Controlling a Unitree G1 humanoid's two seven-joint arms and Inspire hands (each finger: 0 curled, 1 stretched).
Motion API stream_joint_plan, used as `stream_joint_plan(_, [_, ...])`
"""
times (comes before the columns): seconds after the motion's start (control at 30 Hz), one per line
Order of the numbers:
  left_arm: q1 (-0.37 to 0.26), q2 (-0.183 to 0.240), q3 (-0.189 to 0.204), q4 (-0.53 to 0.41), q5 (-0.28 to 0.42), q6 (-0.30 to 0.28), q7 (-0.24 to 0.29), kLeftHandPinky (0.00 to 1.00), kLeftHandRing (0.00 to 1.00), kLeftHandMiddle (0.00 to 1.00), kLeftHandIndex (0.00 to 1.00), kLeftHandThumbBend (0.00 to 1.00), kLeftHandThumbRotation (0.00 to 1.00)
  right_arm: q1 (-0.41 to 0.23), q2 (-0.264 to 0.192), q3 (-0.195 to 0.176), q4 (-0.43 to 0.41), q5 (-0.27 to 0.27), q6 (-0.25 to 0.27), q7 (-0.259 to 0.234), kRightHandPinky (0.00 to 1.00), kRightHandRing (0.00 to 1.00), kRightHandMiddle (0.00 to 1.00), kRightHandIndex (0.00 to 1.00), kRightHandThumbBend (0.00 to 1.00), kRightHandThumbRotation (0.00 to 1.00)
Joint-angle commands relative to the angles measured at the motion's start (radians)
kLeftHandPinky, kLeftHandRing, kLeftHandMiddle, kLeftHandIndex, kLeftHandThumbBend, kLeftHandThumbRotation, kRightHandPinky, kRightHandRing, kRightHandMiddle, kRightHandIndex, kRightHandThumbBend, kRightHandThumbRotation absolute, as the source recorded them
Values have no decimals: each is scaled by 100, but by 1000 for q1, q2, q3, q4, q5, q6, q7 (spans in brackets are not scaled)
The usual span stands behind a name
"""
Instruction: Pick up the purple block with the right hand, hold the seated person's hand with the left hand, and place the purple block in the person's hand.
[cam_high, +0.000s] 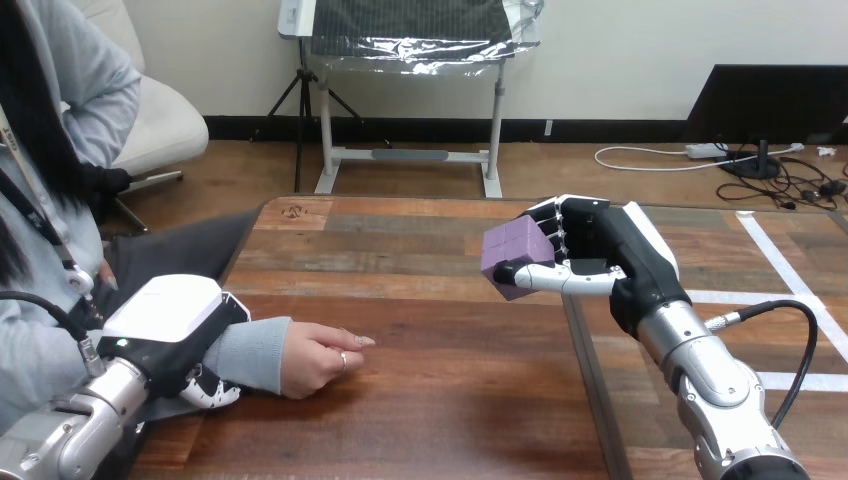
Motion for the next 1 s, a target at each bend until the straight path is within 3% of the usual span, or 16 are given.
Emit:
stream_joint_plan(0.0, [-21, -2, 7, -31, -22, -17, 11, 21, 27, 34, 33, 93, 0, -38, 7, 4, -57, -8, -15, -18, 44, 48, 52, 49, 78, 0])
stream_joint_plan(0.43, [-17, -1, 28, -85, -61, -60, 11, 20, 26, 33, 33, 92, 0, -34, 24, 23, -39, -39, -10, -29, 43, 48, 51, 48, 79, 0])
stream_joint_plan(0.73, [-12, 5, 40, -139, -91, -74, -21, 20, 26, 33, 33, 91, 0, -33, 38, 33, -26, -46, -10, -30, 44, 49, 51, 48, 80, 0])
stream_joint_plan(0.97, [-11, 19, 47, -193, -93, -108, -20, 20, 26, 32, 32, 92, 0, -32, 47, 54, -12, -84, -21, -55, 45, 49, 52, 48, 80, 0])
